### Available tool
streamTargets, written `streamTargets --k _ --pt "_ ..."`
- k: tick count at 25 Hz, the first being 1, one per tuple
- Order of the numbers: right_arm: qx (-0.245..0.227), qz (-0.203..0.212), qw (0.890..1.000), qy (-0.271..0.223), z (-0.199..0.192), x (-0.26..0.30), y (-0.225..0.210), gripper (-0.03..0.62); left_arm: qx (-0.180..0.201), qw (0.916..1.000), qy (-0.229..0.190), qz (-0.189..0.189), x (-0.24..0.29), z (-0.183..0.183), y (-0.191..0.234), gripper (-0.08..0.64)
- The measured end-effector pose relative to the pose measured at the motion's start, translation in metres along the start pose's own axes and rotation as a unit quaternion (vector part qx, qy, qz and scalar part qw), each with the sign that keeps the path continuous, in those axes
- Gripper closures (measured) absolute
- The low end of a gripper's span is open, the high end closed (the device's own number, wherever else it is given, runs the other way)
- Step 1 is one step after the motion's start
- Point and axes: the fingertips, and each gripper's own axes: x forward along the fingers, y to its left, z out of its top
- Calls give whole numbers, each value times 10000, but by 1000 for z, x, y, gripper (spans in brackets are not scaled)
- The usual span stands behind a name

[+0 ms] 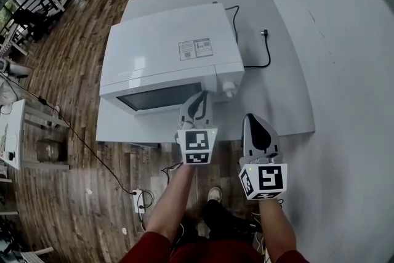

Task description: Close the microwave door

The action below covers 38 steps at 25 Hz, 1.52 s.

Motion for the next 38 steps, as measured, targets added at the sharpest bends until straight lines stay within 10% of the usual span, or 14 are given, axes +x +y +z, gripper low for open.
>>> streamTargets --k 38 --pt "-432 545 9893 -1285 158 -118 262 565 -129 9895 -1265 692 -367 150 131 534"
